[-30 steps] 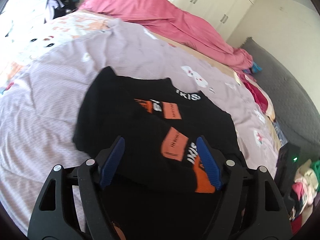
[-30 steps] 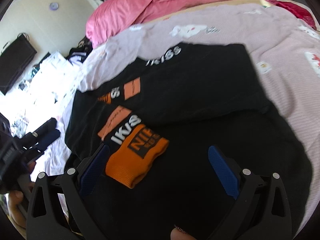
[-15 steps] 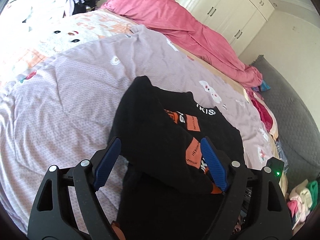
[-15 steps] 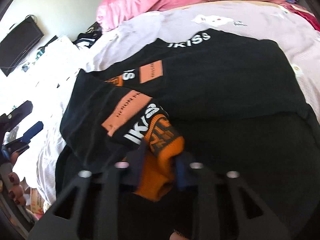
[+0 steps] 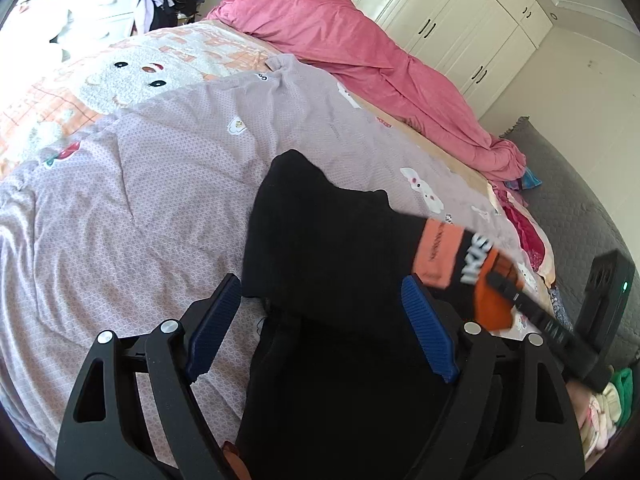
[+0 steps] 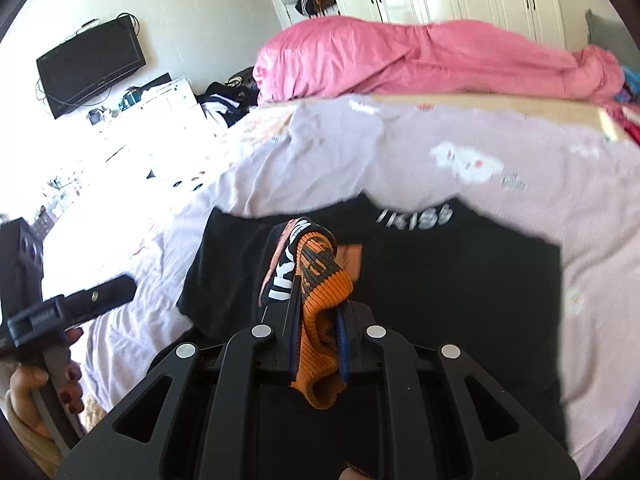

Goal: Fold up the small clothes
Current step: 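Grasp the folded orange cuff with the right gripper and lift it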

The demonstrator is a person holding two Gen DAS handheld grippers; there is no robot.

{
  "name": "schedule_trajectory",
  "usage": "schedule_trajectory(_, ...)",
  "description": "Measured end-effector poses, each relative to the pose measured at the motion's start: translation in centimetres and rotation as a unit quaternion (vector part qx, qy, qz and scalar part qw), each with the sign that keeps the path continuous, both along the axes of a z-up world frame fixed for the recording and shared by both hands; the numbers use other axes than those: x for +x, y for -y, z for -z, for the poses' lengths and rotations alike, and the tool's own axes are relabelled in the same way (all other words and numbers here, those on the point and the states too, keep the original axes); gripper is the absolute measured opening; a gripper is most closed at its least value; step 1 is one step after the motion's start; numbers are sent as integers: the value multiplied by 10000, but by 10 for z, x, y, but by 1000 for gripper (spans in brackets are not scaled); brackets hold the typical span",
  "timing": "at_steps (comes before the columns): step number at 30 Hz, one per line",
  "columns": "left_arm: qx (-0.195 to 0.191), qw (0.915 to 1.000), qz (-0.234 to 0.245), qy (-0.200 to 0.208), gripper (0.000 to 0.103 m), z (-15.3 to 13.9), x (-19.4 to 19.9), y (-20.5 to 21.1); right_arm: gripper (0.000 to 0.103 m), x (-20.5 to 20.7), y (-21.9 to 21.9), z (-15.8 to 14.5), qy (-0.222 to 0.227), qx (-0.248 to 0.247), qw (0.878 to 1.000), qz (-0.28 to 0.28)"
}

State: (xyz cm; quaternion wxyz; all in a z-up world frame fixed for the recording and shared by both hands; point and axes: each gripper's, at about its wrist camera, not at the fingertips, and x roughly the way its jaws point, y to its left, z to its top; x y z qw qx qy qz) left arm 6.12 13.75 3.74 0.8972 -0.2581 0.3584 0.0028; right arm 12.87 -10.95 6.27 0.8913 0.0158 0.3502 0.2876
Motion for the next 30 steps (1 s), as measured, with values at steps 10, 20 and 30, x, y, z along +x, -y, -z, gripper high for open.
schedule_trajectory(10,9,9999,84,-99,75,6,6,7,13,31,60,-7,89,-224,9976,642)
schedule_trajectory(20,155,9992,337,-147,75,7,30,25,13,32,84,24,-198,-351,9948,931)
schedule_trajectory(30,475,9955,794,-226,75,12,80,63,16,33,81,34,-248,-608,9923,1049)
